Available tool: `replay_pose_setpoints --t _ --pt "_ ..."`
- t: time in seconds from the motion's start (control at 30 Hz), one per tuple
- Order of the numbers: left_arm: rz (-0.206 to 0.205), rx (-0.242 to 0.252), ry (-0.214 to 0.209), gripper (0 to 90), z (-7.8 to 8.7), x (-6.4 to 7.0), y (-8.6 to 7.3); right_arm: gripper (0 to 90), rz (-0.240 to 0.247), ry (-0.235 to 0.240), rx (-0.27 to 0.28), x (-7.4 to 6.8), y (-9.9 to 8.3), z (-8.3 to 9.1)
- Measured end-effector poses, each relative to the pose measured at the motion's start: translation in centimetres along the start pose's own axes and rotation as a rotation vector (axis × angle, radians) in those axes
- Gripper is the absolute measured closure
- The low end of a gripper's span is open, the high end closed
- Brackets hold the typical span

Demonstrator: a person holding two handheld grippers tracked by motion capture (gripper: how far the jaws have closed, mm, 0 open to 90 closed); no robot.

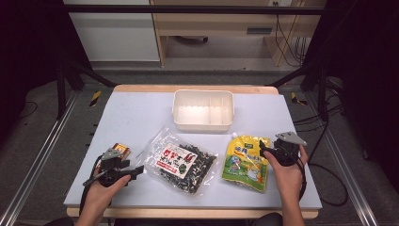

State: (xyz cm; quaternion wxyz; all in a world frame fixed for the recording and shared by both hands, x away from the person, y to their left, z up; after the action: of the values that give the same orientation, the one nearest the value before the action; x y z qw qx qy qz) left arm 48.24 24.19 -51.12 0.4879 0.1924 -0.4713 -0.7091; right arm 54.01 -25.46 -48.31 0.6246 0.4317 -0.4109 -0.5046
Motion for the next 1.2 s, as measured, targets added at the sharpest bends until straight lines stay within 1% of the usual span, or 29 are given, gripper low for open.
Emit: replay_pose_setpoints --t 0.27,0.3,0.47,0.53,0.67,0.8,0.83,0.93,0.97,1.03,1.07,1.1,1.17,1.2 --pt "-0.001 0.008 0.001 36.7 -0.4 0.0 0.2 16.3 0.001 0.008 0.011 0.0 0.2 0.2" --pt "-0.001 0.009 0.001 40.1 -0.4 0.0 0.3 16.4 -0.003 0.007 0.012 0.1 0.3 0.2" --pt "0.001 0.002 0.006 45.3 -0.5 -0.3 0.2 16.4 0.000 0.007 0.010 0.1 0.3 0.1" --pt "0.002 0.008 0.014 47.6 -0.6 -0.4 0.3 16.5 -0.001 0.007 0.009 0.2 0.3 0.1" --pt "0.002 0.003 0.019 52.9 -0.8 -0.6 0.3 16.5 -0.001 0.009 0.010 0.1 0.3 0.2" --pt "0.011 0.003 0.035 58.9 -1.0 -0.9 0.3 16.6 -0.001 0.010 0.012 0.1 0.4 0.2" --pt "0.007 -0.006 0.039 59.3 -1.2 -1.0 0.2 16.6 -0.002 0.010 0.012 0.1 0.4 0.2" --pt "0.008 -0.004 0.047 63.0 -1.3 -1.1 0.2 16.6 -0.001 0.010 0.012 0.1 0.4 0.2" --pt "-0.002 -0.004 0.061 63.8 -1.4 -1.3 0.2 16.6 -0.003 0.011 0.012 0.0 0.4 0.2" --pt "-0.003 -0.006 0.063 64.3 -1.4 -1.3 0.2 16.6 0.000 0.012 0.011 0.0 0.4 0.2" --pt "0.006 -0.011 0.065 65.6 -1.5 -1.4 0.1 16.6 0.002 0.016 0.011 -0.2 0.4 0.1" --pt "0.006 -0.011 0.065 66.3 -1.5 -1.4 0.1 16.6 0.002 0.016 0.011 -0.2 0.4 0.1" --pt "0.005 -0.015 0.062 68.2 -1.6 -1.4 0.1 16.6 0.006 0.020 0.008 -0.4 0.4 0.1" --pt "-0.002 -0.019 0.059 69.7 -1.7 -1.3 0.1 16.6 0.005 0.020 0.008 -0.4 0.4 0.1"
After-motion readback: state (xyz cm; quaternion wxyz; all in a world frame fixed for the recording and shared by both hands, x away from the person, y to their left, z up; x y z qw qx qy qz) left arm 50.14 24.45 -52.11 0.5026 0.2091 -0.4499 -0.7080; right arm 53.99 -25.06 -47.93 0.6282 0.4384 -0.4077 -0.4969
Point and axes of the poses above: each handheld gripper's, and its own axes: z roughly backward along the jaws, y roughly out of its top, x roughly to its right, the point moved 7 cm from there along -z, roughly forward along the jaws, and after that the axes turned 14 degrees about x, right-handed, at the moved point
